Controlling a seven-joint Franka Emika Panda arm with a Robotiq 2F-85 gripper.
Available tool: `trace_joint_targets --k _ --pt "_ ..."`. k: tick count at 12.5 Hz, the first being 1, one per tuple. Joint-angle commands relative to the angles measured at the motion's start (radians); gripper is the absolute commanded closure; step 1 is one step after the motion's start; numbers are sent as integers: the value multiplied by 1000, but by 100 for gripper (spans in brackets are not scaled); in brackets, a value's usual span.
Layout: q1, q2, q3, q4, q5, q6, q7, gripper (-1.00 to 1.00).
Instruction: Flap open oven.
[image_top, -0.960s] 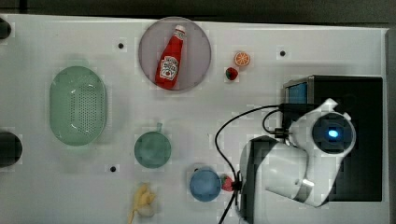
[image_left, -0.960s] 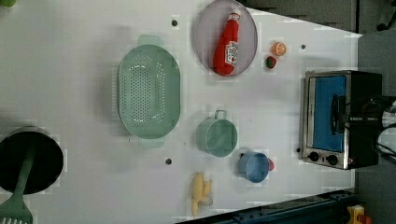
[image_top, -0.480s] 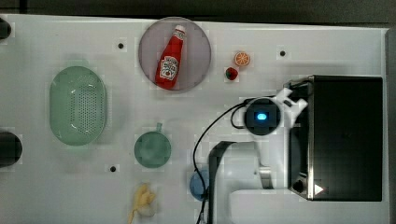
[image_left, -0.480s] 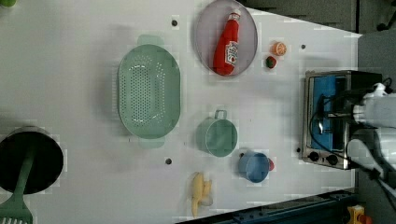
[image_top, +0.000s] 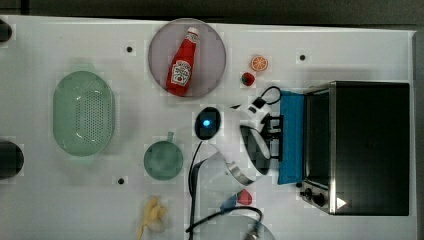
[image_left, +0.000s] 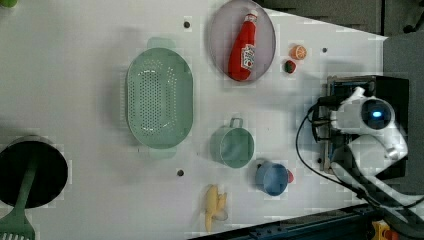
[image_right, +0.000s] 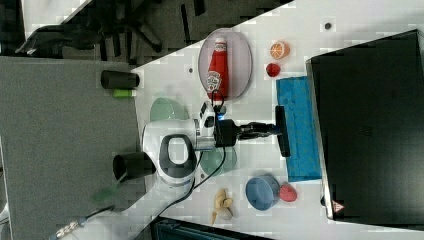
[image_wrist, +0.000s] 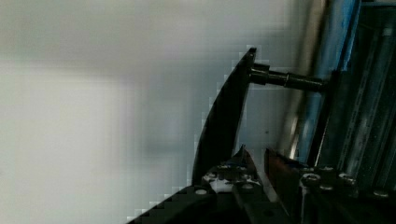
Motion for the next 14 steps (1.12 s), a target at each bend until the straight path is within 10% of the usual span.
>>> trace_joint_targets --k 1,11,14 --pt "44 46 24 -5 -95 -57 321 65" --pt "108 218 17 71 -152 -38 464 65" --pt "103 121 0 79 -33 38 467 65"
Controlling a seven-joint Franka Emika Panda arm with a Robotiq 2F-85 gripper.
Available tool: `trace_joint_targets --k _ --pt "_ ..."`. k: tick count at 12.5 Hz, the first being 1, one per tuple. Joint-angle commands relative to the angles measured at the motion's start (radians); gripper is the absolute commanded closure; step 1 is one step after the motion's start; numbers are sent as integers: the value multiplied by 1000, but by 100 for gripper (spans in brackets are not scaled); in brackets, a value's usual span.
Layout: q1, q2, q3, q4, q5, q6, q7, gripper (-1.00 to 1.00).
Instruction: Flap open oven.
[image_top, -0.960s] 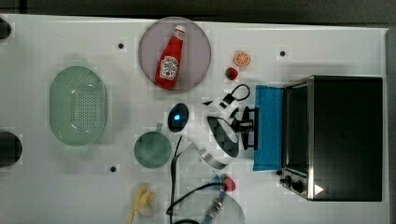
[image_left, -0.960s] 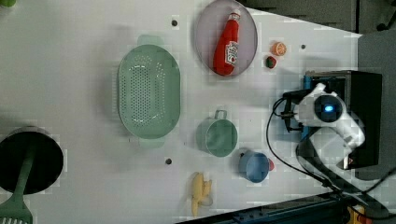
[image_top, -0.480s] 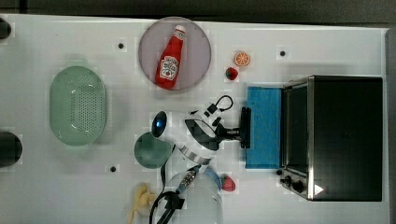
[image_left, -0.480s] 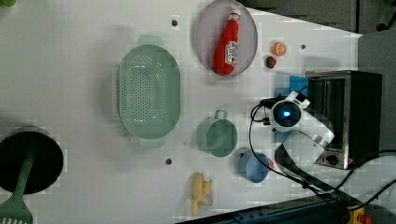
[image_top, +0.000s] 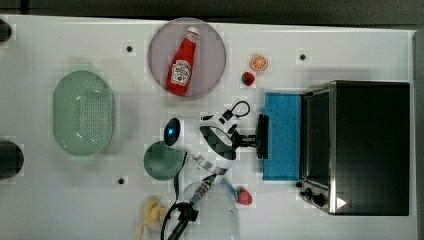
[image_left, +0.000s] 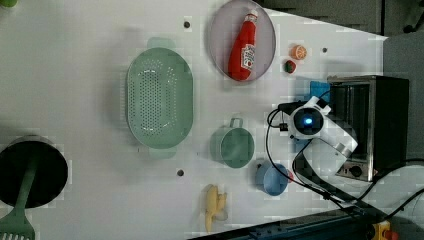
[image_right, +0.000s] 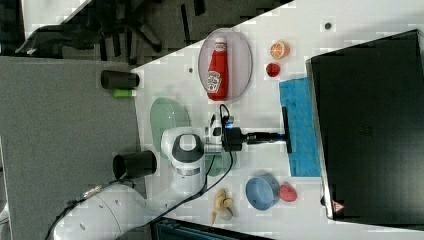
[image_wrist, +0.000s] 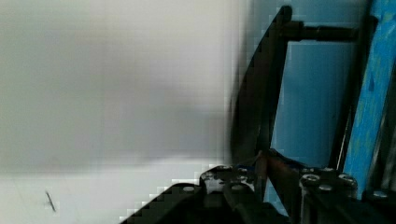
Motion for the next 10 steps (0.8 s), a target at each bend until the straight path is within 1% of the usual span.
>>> trace_joint_targets --k 1,3,5,6,8,10 --pt "-10 -146 -22 40 183 71 61 65" --pt "-20 -272 -34 39 383 48 61 65" --pt "-29 -405 -57 42 565 -24 54 65" --pt "-29 -470 -66 44 626 -70 47 65" --pt "-29 -593 -69 65 707 -170 47 65" --pt "-27 -696 -63 110 801 -299 50 65"
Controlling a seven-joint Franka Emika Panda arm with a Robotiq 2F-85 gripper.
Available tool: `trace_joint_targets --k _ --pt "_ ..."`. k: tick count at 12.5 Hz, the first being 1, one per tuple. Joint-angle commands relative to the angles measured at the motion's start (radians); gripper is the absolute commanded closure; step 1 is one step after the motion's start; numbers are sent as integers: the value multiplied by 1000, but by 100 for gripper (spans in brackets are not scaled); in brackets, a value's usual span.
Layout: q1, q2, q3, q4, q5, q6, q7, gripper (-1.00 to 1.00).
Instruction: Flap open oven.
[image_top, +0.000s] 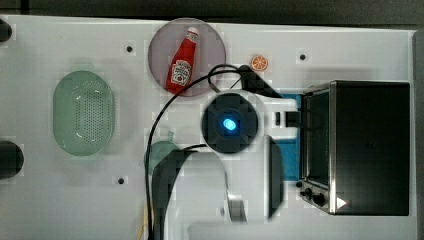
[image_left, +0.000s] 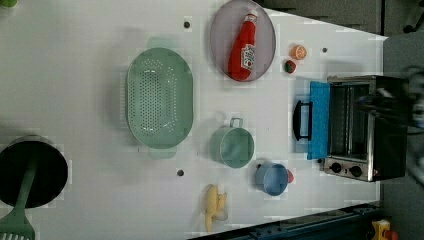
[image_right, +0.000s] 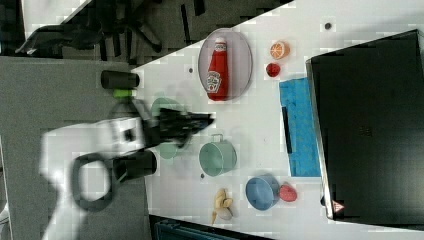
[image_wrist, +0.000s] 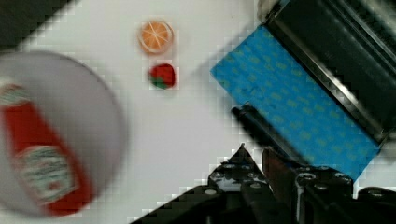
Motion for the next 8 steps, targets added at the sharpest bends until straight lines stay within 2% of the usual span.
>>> trace_joint_targets --k 1,2,4,6,8 --pt "-6 -88 -15 59 118 -176 40 65" --pt "-6 -118 -15 100 150 -269 39 65" --pt "-6 -153 -14 188 154 -413 39 65" --pt "-2 -163 -6 245 157 -457 39 65" --pt "-2 -161 10 254 158 -460 39 65"
